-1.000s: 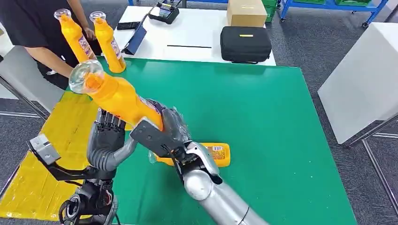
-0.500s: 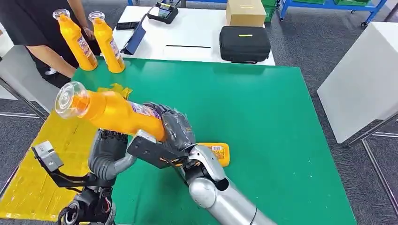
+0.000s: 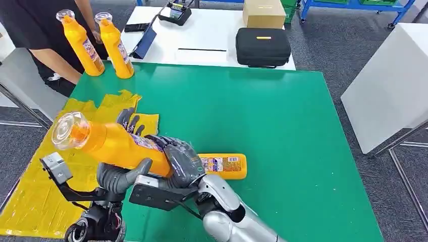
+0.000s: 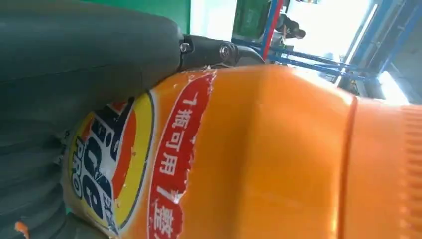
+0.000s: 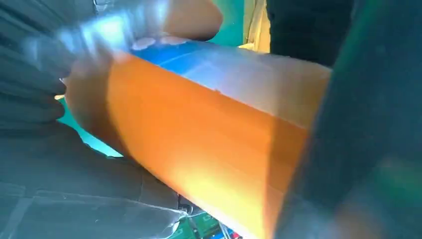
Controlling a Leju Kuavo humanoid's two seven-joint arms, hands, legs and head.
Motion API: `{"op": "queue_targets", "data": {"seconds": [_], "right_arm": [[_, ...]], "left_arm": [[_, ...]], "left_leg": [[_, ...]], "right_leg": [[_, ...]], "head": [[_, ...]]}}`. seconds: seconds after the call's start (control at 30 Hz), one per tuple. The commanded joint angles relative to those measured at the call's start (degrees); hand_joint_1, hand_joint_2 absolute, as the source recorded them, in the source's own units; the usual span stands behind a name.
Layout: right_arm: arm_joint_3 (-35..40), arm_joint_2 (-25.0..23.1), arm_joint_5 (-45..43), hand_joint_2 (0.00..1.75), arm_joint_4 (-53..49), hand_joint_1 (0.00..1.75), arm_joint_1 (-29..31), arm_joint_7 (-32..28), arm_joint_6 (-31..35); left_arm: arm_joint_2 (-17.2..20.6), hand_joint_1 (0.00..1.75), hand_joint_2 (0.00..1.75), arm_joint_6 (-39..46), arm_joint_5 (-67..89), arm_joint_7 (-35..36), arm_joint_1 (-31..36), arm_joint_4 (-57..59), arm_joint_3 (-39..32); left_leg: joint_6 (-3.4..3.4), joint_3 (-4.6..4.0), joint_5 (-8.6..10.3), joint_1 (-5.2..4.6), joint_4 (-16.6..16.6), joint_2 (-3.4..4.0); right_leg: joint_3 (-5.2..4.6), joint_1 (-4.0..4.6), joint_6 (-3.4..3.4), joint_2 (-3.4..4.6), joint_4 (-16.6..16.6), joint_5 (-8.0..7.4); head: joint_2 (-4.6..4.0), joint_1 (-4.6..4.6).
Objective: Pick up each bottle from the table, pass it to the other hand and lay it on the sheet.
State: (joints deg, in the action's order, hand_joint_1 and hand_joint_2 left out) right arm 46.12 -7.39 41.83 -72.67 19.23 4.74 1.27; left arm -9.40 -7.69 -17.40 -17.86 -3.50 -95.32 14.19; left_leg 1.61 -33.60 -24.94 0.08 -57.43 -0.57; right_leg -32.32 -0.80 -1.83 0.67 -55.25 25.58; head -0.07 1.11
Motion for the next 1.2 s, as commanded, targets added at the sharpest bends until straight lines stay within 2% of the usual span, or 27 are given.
{"op": "queue_targets", "data": {"seconds": [0.03,0.17,0.2,0.23,0.8,0.9,0.93,0.97,1.03,1.13,1.17,1.2], "right_arm": [[8.0,4.2,0.1,1.75,0.0,1.75,-4.6,-2.5,-3.0],[8.2,4.4,0.1,1.75,0.5,1.75,-4.7,-2.9,-3.3],[8.2,4.3,0.1,1.75,1.0,1.75,-4.7,-3.1,-3.4],[8.1,4.4,0.1,1.75,1.3,1.75,-4.8,-3.3,-3.4],[5.3,5.8,0.5,1.75,-0.3,1.75,-7.5,-4.3,-2.3],[3.5,6.1,1.2,1.75,-1.7,1.75,-9.0,-4.7,0.0],[2.0,6.5,2.0,1.75,-3.1,0.40,-10.3,-4.9,3.2],[0.8,7.0,2.4,1.75,-4.7,0.00,-11.4,-4.8,4.5],[-3.5,8.3,1.4,1.75,-10.2,0.00,-15.4,-5.6,7.7],[-5.4,8.8,1.1,1.75,-12.9,0.00,-17.1,-6.2,8.1],[-7.0,8.8,1.3,0.00,-14.5,0.00,-18.4,-6.6,9.6],[-8.7,9.2,1.9,0.00,-17.4,0.00,-20.3,-7.4,11.3]], "left_arm": [[1.6,0.00,1.75,1.7,0.2,-0.7,2.8,0.5,-1.1],[1.7,0.00,1.75,1.9,0.3,-1.1,2.0,-0.2,-1.4],[1.8,1.12,1.75,1.8,0.5,-1.5,1.5,-0.8,-1.5],[1.9,1.75,1.75,1.6,0.8,-2.1,1.1,-1.2,-1.5],[1.7,1.75,1.75,1.6,1.2,-4.1,-2.7,-4.5,-3.1],[1.4,1.75,1.75,2.3,1.9,-4.9,-4.1,-5.9,-4.1],[1.2,1.75,1.75,5.8,6.5,-6.6,-4.9,-7.1,-4.8],[1.1,1.75,1.75,7.8,9.2,-7.1,-5.7,-8.4,-5.1],[0.9,1.75,1.75,13.3,16.1,-7.8,-7.7,-11.3,-7.0],[1.0,1.75,1.75,15.2,18.5,-8.0,-8.4,-12.1,-8.2],[0.7,1.75,1.75,18.0,21.9,-8.2,-8.8,-12.5,-9.2],[0.9,1.75,1.75,21.1,25.8,-8.4,-9.8,-13.0,-10.7]], "left_leg": [[-0.12,0.28,-0.03,0.04,0.1,-0.17],[-0.08,0.12,0.00,0.07,0.1,-0.17],[-0.12,0.23,-0.02,0.07,0.1,-0.20],[-0.08,0.16,0.00,0.05,0.1,-0.14],[-0.10,0.20,-0.01,0.06,0.1,-0.21],[-0.07,0.16,-0.01,0.06,0.1,-0.19],[-0.10,0.22,-0.03,0.06,0.1,-0.24],[-0.08,0.15,-0.02,0.06,0.1,-0.20],[-0.07,0.15,-0.04,0.07,0.1,-0.29],[-0.05,0.10,-0.06,0.01,0.0,-0.21],[-0.07,0.12,-0.10,0.00,0.0,-0.15],[-0.07,0.01,-0.09,0.00,0.0,-0.06]], "right_leg": [[0.36,0.06,0.11,-0.28,0.1,0.10],[0.19,0.08,0.08,-0.24,0.1,0.04],[0.31,0.08,0.11,-0.30,0.1,0.08],[0.21,0.06,0.08,-0.22,0.1,0.05],[0.26,0.07,0.09,-0.31,0.1,0.07],[0.22,0.07,0.07,-0.27,0.1,0.07],[0.30,0.07,0.09,-0.36,0.1,0.11],[0.22,0.07,0.07,-0.29,0.1,0.08],[0.25,0.08,0.07,-0.39,0.1,0.12],[0.17,0.02,0.05,-0.24,0.0,0.11],[0.19,0.01,0.07,-0.18,0.0,0.13],[0.10,0.01,0.07,-0.08,0.0,0.09]], "head": [[0.00,0.04],[0.00,0.04],[0.00,0.04],[0.00,0.07],[0.00,0.04],[0.00,0.07],[0.00,0.04],[0.00,0.07],[0.00,0.04],[0.00,0.04],[0.00,0.02],[0.00,0.07]]}}
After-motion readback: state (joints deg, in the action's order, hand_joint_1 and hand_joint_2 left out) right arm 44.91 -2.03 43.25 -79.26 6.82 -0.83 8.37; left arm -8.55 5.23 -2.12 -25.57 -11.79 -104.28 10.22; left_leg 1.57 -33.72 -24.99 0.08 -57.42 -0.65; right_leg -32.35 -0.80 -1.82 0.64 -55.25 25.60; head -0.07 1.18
